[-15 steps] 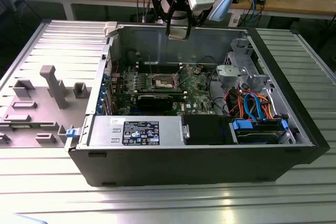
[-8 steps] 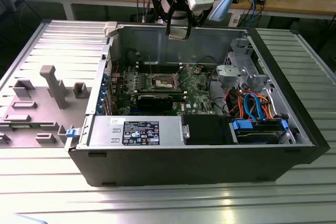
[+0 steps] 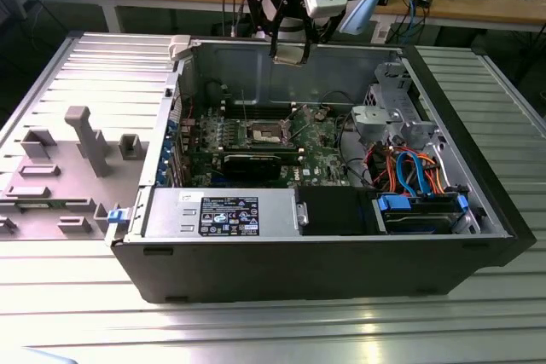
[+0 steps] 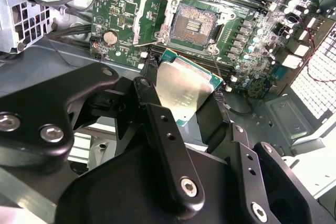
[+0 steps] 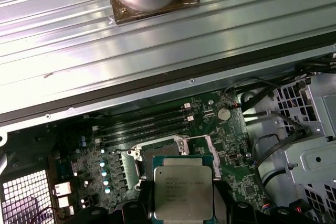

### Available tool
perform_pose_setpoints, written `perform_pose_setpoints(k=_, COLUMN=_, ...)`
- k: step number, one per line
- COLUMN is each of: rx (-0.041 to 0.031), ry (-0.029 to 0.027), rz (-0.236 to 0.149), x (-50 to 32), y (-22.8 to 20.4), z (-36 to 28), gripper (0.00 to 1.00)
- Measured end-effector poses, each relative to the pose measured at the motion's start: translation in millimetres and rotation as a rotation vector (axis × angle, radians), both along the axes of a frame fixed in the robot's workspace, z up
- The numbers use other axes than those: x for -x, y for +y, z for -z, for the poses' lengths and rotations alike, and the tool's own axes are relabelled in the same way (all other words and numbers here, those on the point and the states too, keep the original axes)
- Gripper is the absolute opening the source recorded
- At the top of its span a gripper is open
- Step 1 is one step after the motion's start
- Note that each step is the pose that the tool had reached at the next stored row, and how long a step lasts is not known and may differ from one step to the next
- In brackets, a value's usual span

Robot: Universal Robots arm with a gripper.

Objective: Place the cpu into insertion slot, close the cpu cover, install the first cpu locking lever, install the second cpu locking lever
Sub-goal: 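Place the cpu into insertion slot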

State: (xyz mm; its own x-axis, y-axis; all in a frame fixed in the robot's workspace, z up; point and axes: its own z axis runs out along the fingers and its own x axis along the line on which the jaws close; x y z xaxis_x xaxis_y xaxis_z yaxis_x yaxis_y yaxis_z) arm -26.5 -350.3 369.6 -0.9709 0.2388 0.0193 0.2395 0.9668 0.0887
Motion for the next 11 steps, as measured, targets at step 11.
perform_pose_setpoints(k=11, rx=0.0000, ry=0.0000, rz=0.013, x=0.0, y=0.0, z=0.0, gripper=0.54)
